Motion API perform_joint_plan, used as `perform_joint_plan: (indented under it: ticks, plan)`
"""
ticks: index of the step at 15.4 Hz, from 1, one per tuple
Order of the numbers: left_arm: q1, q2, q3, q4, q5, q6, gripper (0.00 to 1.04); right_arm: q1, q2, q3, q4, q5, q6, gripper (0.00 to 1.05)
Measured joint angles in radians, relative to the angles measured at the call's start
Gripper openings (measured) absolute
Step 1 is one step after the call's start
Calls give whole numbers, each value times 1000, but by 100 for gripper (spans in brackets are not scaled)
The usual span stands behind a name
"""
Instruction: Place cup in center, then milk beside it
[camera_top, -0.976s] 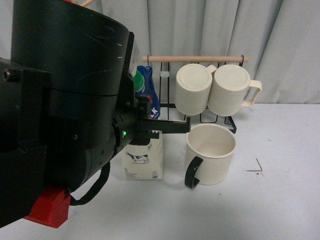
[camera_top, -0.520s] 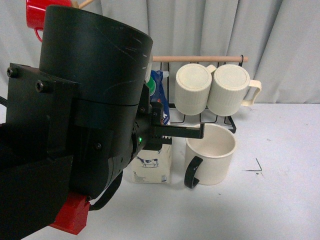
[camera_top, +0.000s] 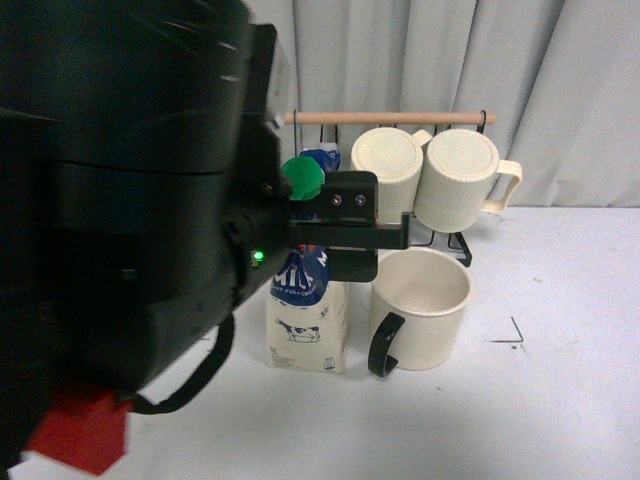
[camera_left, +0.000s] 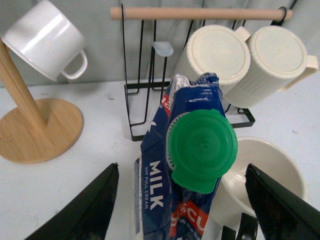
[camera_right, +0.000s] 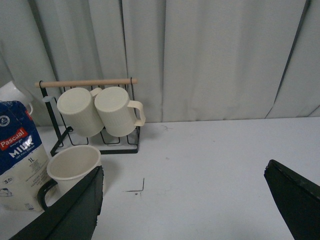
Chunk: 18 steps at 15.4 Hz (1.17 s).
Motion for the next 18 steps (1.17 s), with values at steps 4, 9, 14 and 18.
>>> perform_joint_plan:
  ticks: [4, 9, 14, 18]
  plan:
    - [120, -356, -350, 121, 354, 156, 96, 0, 0, 0, 0, 0, 0, 98]
    - [252, -581, -588, 323, 21, 196, 37, 0, 0, 0, 0, 0, 0, 98]
    - [402, -900, -678, 88, 171, 199, 2, 0, 0, 0, 0, 0, 0, 98]
    - [475, -1118, -702, -101, 243, 199, 2, 0, 0, 0, 0, 0, 0, 98]
